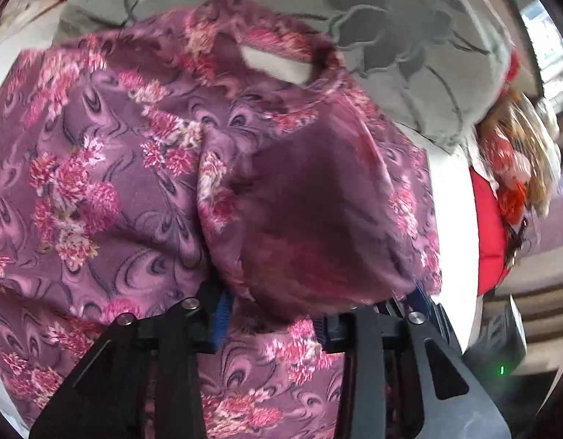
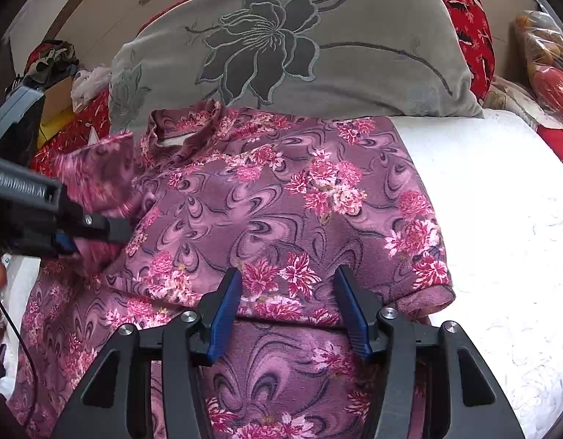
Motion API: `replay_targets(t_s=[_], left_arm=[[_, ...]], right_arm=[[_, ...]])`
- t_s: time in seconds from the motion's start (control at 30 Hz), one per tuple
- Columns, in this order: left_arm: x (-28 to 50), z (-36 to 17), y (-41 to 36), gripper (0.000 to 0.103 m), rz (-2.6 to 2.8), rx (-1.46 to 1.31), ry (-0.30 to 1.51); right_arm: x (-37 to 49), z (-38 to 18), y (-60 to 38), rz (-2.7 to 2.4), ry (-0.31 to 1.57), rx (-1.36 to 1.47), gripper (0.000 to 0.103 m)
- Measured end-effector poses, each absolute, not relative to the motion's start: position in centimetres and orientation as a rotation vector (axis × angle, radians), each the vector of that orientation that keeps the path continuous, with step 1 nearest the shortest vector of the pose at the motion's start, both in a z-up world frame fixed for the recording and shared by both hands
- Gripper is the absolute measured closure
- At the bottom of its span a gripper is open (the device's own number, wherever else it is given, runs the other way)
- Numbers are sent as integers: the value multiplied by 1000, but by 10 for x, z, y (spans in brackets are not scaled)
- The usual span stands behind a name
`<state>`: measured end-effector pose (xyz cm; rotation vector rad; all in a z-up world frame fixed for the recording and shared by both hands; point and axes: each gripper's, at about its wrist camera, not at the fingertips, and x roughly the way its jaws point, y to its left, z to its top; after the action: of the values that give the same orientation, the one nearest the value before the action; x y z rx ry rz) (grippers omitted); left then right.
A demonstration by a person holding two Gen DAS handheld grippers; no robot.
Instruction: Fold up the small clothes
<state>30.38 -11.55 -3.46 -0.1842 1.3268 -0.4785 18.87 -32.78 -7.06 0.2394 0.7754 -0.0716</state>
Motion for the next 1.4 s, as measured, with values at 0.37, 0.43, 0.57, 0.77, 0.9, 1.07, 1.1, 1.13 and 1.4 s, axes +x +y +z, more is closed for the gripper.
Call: replay_targets(t_s=[0.37, 0.43, 0.57, 0.77, 0.9, 1.07, 1.1, 1.13, 1.4], left_arm=[[264, -19, 48, 50, -468, -496, 1205], [267, -37, 73, 50, -413, -578, 1229], [277, -68, 92, 50, -381, -727, 1278], [279, -72, 86, 50, -395, -732, 1271], [280, -74, 85, 50, -408, -754, 1272], [278, -75, 92, 50, -403, -762, 1265], [278, -75, 91, 50, -401, -757, 1264], [278, -75, 91, 50, -400, -751, 1264], [279, -75, 90, 50, -399, -752, 1269]], right_arm=[[199, -45, -340, -55, 797, 490, 46], [200, -38, -341, -19, 755, 598, 43], [219, -42, -323, 51, 790, 710, 36], [240, -52, -288, 61, 852, 637, 77], [238, -34, -297, 55, 783, 604, 95], [230, -8, -330, 5, 705, 575, 95], [228, -5, -340, -14, 694, 572, 95], [227, -2, -347, -26, 689, 571, 95], [216, -16, -408, -159, 696, 619, 96]])
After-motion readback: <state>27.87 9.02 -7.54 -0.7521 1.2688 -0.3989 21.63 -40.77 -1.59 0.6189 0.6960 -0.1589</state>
